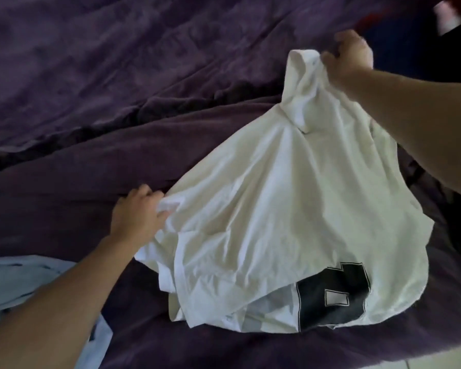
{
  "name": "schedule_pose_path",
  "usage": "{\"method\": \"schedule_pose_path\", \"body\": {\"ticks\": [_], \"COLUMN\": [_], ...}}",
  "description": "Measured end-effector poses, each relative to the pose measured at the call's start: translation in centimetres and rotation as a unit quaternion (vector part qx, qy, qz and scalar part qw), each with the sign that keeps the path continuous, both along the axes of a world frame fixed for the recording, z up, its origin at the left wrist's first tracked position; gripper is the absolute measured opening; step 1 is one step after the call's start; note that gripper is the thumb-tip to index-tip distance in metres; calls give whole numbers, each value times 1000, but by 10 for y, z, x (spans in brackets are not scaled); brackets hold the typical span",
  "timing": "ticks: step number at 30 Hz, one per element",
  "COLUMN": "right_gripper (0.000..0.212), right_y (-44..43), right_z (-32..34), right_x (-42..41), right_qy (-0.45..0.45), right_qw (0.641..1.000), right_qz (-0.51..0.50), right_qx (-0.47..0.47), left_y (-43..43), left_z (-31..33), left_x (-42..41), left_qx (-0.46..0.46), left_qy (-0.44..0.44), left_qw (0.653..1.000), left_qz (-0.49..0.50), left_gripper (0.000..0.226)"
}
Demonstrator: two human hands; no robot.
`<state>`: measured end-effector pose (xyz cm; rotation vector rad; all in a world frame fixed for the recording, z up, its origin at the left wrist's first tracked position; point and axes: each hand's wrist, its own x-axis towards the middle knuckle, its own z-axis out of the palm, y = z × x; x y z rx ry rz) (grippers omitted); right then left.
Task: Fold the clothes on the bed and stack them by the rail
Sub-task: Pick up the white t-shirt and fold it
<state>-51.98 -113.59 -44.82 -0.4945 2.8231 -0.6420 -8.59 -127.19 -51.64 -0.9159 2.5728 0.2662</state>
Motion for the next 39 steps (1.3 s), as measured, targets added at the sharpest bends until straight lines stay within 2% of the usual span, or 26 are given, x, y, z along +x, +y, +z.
{"method": "schedule_pose_path", "body": {"ticks": [3, 5, 7, 9, 12, 14, 18, 21, 22, 23, 24, 26, 27, 29, 32, 35, 37, 39], "right_gripper": [59, 64, 63, 61, 58, 54, 57, 78, 82, 79, 67, 31, 21, 18, 45, 60, 76, 88], "right_y": [44, 86, 120, 133, 139, 155, 223, 284, 302, 315, 324, 327, 322, 301, 255, 229, 233, 239], "right_z": [-20, -32, -42, -47, -39, -28, -16, -22, -26, -30, -32, -31, -27, -16, 5, 28, 31, 17], "right_x": [30, 51, 60, 58, 60, 69, 109, 165, 188, 210, 229, 246, 243, 217, 156, 123, 132, 157], "right_qy": [15, 27, 26, 25, 43, 53, 1, -80, -123, -164, -196, -232, -231, -207, -175, -106, -91, -122], "right_qw": [995, 986, 978, 983, 997, 998, 996, 974, 961, 950, 942, 939, 942, 946, 940, 942, 947, 949], "right_qz": [77, 102, 107, 94, 49, 22, -86, -211, -245, -266, -273, -254, -245, -239, -243, -264, -269, -265], "right_qx": [61, 125, 178, 154, 36, -8, 7, 28, 26, 28, 28, 3, -18, -74, -166, -178, -148, -122], "left_y": [12, 5, -24, -68, -103, -75, 46, 135, 157, 172, 177, 167, 154, 118, 64, 42, 56, 79], "left_z": [-8, 1, 15, 24, 32, 34, 40, 32, 29, 24, 20, 15, 17, 25, 46, 62, 63, 54], "left_x": [4, 0, -10, -22, -30, -25, 17, 63, 77, 89, 94, 89, 80, 56, 32, 27, 30, 35], "left_qx": [5, 11, -20, -39, -42, -43, -15, 26, 43, 60, 77, 86, 80, 66, 28, -16, -33, -18], "left_qy": [96, 155, 181, 174, 177, 181, 175, 61, 25, 13, 23, 73, 103, 149, 189, 145, 143, 147], "left_qw": [992, 977, 959, 944, 919, 925, 956, 994, 998, 998, 997, 993, 989, 982, 970, 971, 981, 988], "left_qz": [77, 143, 218, 277, 350, 333, 237, 83, 34, 4, -3, 35, 63, 100, 149, 189, 123, 53], "left_gripper": [20, 20, 21, 26, 31, 36, 55, 80, 82, 75, 60, 29, 20, 15, 21, 39, 38, 37]}}
